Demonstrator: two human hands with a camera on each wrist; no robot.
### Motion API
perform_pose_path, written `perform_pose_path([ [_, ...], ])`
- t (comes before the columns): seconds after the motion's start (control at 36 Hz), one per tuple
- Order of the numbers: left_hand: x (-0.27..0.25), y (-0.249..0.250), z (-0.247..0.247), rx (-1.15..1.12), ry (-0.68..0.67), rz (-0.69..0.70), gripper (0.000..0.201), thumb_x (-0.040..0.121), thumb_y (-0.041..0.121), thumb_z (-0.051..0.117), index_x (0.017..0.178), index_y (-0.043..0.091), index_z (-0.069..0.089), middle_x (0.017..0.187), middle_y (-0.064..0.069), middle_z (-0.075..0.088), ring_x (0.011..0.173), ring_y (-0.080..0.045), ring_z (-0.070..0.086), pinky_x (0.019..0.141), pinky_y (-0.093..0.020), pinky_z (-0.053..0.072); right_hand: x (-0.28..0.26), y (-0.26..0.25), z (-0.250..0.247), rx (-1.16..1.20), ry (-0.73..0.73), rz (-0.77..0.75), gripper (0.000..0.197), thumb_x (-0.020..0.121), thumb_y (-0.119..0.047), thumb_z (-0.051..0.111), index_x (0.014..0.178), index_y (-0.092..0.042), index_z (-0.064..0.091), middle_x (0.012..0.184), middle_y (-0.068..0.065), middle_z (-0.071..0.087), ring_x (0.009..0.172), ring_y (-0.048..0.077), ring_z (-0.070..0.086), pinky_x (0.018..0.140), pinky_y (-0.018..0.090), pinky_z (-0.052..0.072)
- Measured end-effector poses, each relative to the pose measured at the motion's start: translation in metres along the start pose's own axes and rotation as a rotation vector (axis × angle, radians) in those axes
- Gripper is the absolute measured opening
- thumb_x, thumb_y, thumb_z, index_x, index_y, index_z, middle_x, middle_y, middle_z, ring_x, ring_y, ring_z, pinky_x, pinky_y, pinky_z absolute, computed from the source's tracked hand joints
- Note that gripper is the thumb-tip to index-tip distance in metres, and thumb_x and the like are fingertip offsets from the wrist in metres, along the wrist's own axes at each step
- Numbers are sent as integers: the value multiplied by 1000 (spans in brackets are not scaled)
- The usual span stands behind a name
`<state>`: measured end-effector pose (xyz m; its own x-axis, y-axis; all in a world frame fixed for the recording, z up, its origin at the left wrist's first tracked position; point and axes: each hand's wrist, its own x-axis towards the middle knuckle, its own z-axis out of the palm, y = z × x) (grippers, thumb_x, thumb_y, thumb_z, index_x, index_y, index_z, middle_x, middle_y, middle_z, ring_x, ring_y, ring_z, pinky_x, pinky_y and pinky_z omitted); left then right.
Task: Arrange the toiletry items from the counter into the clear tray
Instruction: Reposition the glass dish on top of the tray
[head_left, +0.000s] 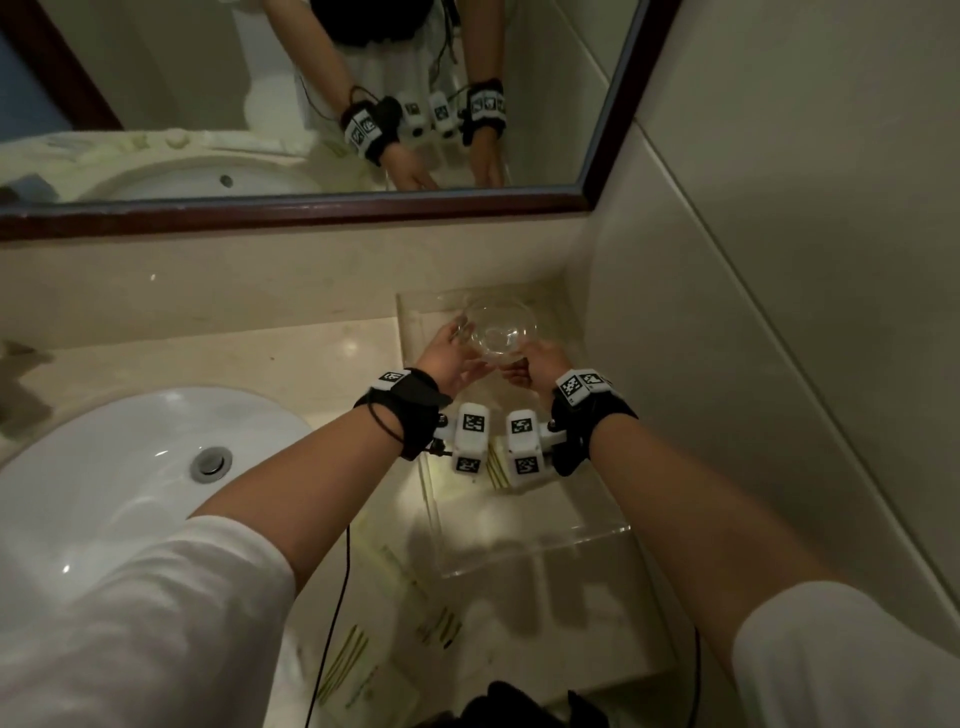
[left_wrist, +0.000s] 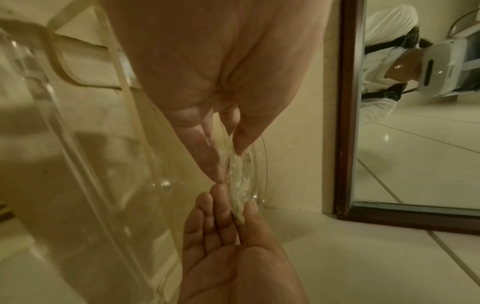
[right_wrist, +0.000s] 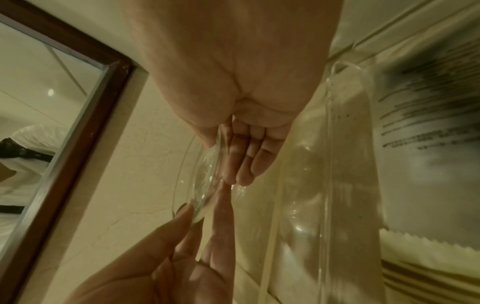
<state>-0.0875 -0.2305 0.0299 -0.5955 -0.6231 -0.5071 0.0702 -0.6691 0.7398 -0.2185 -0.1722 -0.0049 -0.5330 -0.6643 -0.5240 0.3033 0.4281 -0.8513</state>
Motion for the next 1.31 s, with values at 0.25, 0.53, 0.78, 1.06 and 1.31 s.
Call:
perform_pose_path([
  [0.25,7,-6,-6,-13,4,32,71,89,-12,46,147,23,24,154,5,28,102,-23,63,69,-24,58,2,-1,4,-6,7,6,25,101,-23,40,101,-1,52,50,4,65,38,10,61,37,17,46],
  [0.53,11,-13,-17,-100,-32,59,60,95,-3,43,147,20,26,154,3,29,105,-22,63,85,-33,56,3,4,2,3,12,-21,28,98,-35,48,82,-13,56,62,1,67,45,4,63,42,16,47],
  [0.78,13,-17,-19,-83,-29,54,52,96,6,47,144,17,31,132,-3,55,95,-21,65,85,-32,55,0,6,2,3,15,-69,27,96,-36,49,83,-14,57,73,6,67,50,6,65,48,17,49],
  [1.06,19,-23,-23,-84,-22,70,53,96,7,48,145,16,31,131,-17,55,94,-20,67,84,-29,56,-1,9,2,29,28,-81,28,96,-37,51,90,-10,58,72,7,67,51,7,65,53,19,51],
  [1.31,19,-24,-23,-65,24,76,53,94,6,52,143,14,34,129,-19,57,102,-27,64,88,-35,54,-5,9,-1,38,37,-104,37,94,-37,54,100,-1,61,76,8,68,62,13,66,58,19,55],
])
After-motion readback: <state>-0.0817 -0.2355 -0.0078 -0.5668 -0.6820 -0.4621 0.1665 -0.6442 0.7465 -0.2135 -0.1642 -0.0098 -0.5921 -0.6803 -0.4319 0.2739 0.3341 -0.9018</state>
